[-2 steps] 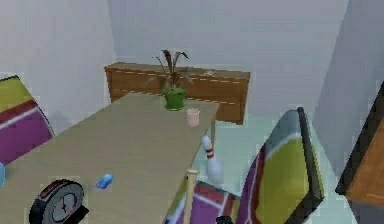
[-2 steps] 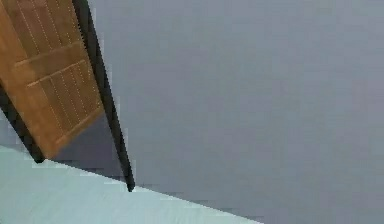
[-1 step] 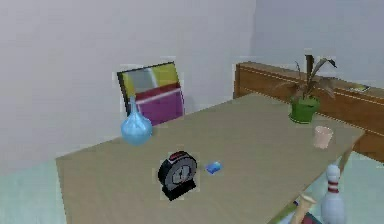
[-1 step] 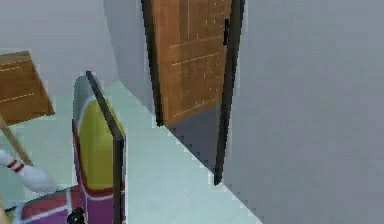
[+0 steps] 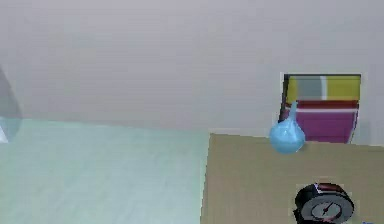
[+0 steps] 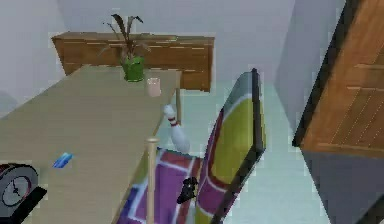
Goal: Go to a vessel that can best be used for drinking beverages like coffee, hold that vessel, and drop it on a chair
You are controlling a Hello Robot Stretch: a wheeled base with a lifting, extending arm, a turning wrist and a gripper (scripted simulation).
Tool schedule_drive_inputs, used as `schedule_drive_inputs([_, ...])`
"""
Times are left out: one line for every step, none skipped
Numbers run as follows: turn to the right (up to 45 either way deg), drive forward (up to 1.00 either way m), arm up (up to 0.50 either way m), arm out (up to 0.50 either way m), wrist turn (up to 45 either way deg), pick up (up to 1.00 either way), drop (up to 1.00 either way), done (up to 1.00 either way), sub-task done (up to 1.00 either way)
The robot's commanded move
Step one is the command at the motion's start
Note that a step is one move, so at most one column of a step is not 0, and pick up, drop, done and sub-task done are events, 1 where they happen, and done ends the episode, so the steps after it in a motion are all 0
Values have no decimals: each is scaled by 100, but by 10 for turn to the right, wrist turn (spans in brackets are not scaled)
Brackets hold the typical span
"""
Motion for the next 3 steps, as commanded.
schedule_drive_inputs([-450, 0, 0, 0, 0, 0, 0, 0, 0])
schedule_drive_inputs([-450, 0, 0, 0, 0, 0, 0, 0, 0])
schedule_drive_inputs([-330, 0, 0, 0, 0, 0, 0, 0, 0])
